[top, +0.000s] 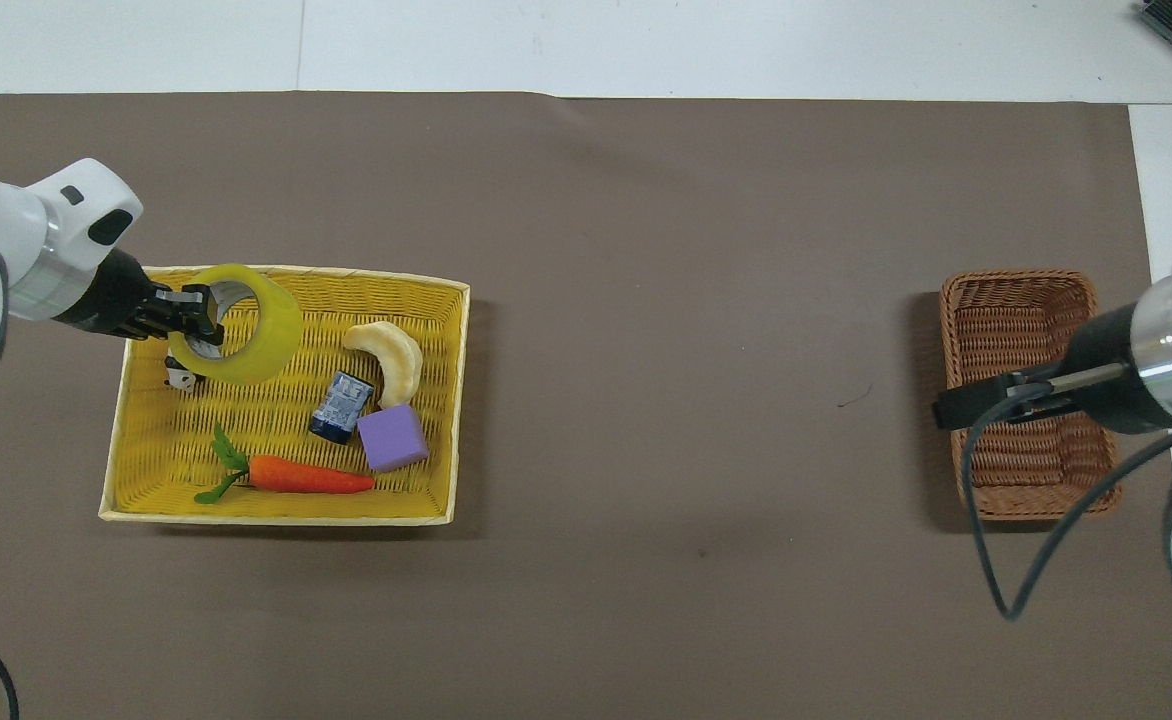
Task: Move tape to another basket
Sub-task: 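Lift the tape with the left gripper while the right gripper approaches it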
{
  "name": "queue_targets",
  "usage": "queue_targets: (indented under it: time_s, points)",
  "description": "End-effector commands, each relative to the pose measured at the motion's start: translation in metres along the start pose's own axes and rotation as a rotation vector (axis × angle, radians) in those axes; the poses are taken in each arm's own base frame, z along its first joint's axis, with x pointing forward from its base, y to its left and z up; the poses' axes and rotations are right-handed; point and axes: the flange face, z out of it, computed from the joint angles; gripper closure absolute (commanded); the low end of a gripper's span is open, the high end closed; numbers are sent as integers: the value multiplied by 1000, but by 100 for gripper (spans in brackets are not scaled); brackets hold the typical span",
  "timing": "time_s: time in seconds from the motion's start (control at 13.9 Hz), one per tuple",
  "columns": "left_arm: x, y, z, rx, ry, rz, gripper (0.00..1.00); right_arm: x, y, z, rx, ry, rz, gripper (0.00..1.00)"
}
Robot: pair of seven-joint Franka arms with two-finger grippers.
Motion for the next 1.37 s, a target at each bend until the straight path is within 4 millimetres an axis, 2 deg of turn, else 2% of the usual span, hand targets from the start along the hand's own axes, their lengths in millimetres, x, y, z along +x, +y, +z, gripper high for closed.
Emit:
queue_targets:
  time_s: [0.0,0.22,0.5,0.72,0.79,1.01,1.15,1.3]
  points:
    - [-13,24,-25,-49,20,9,100,5,-35,34,57,24,-13,0]
    - [-19,77,-14,-63,6,-72,100,23,-86,71,125,39,3,0]
    - [-47,168,4,-69,-8,-130,100,42,-148,112,158,60,32,0]
    - [-72,216,15,-79,30,-158,100,53,-159,138,238,18,74,0]
    - [-80,226,20,-81,41,-156,100,53,-162,139,275,9,88,0]
    - [-99,251,36,-78,19,-133,100,52,-157,142,377,-21,135,0]
    - [-107,259,51,-65,1,-122,100,53,-159,141,445,-30,167,0]
    - [-111,268,56,-69,6,-117,100,54,-161,143,489,-40,188,0]
